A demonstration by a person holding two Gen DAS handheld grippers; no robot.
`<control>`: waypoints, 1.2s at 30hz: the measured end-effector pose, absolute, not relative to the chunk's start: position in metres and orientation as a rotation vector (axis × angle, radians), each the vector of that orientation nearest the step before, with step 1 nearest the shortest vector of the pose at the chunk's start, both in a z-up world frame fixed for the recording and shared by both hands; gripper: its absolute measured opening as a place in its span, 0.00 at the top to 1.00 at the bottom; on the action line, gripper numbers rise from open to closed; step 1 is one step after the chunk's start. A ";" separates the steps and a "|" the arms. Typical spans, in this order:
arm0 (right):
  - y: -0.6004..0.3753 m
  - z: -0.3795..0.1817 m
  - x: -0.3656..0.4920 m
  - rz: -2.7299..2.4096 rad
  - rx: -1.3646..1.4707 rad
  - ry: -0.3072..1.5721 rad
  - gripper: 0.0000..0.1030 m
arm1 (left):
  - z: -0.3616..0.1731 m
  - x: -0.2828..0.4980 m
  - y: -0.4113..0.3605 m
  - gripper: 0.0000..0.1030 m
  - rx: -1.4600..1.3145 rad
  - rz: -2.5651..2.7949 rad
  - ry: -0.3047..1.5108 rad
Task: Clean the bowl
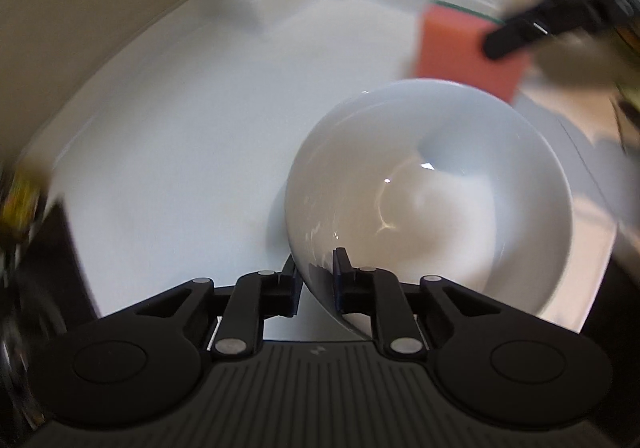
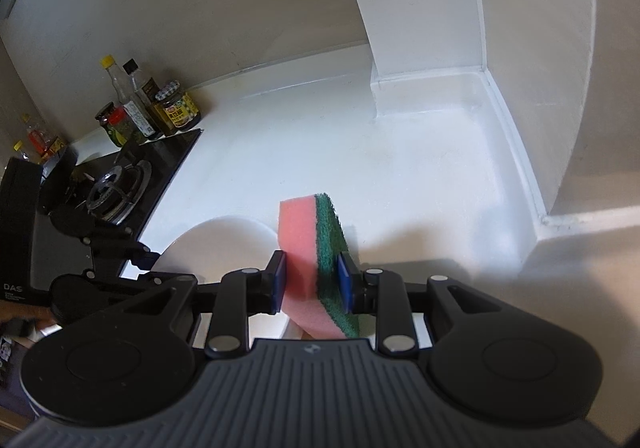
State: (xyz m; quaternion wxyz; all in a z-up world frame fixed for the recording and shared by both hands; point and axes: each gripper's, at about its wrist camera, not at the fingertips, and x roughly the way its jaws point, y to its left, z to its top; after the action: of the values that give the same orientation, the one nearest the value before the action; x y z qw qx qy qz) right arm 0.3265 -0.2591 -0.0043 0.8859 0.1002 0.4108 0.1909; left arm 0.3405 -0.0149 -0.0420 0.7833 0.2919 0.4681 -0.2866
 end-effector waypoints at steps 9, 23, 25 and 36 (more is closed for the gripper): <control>-0.259 -0.007 0.319 0.390 0.236 0.839 0.77 | -0.040 0.347 0.014 0.86 0.182 -0.326 1.121; -0.249 -0.002 0.319 0.433 0.141 0.847 0.78 | -0.044 0.364 -0.003 0.88 0.529 -0.608 1.066; -0.249 -0.003 0.324 0.431 0.138 0.844 0.77 | -0.044 0.369 -0.009 0.87 0.589 -0.662 1.066; -0.258 -0.006 0.312 0.399 0.217 0.827 0.78 | -0.043 0.355 0.023 0.88 0.143 -0.357 1.177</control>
State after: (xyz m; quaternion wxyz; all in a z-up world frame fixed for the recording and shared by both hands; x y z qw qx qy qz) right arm 0.3115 -0.2582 -0.0061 0.8908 0.1045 0.3982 0.1923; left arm 0.3546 0.0231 -0.0434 0.8144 0.0671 0.5516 -0.1674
